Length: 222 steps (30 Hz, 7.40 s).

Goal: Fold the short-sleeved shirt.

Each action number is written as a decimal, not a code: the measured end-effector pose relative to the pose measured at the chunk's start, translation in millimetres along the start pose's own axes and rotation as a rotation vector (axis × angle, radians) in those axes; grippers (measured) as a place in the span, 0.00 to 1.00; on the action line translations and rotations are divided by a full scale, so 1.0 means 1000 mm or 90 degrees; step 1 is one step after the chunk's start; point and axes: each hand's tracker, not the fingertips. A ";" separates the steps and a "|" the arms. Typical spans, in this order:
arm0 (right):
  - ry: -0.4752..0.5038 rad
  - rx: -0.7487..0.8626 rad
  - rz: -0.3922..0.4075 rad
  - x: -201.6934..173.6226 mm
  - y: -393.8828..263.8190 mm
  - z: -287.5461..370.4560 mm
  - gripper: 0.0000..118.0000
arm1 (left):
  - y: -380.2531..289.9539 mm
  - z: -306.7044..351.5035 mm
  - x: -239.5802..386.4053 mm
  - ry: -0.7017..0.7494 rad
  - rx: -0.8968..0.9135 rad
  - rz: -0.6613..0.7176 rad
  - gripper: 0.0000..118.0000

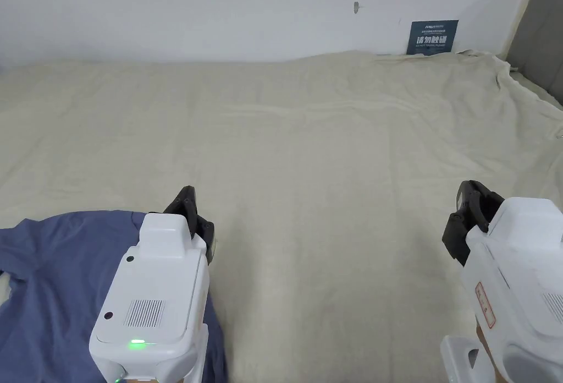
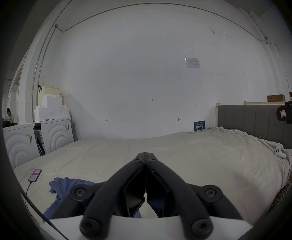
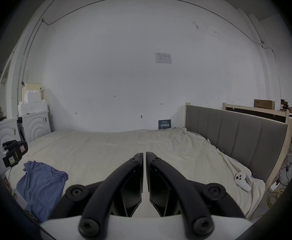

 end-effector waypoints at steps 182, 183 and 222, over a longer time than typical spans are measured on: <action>-0.056 -0.003 -0.004 0.101 -0.005 0.015 0.03 | 0.082 -0.177 0.098 -0.500 -0.473 0.176 0.00; -0.059 -0.007 -0.005 0.105 -0.007 0.015 0.03 | 0.068 -0.180 0.103 -0.487 -0.503 0.148 0.00; -0.021 -0.006 0.001 0.027 0.027 0.034 0.03 | 0.062 -0.055 0.033 -0.235 -0.195 0.041 0.97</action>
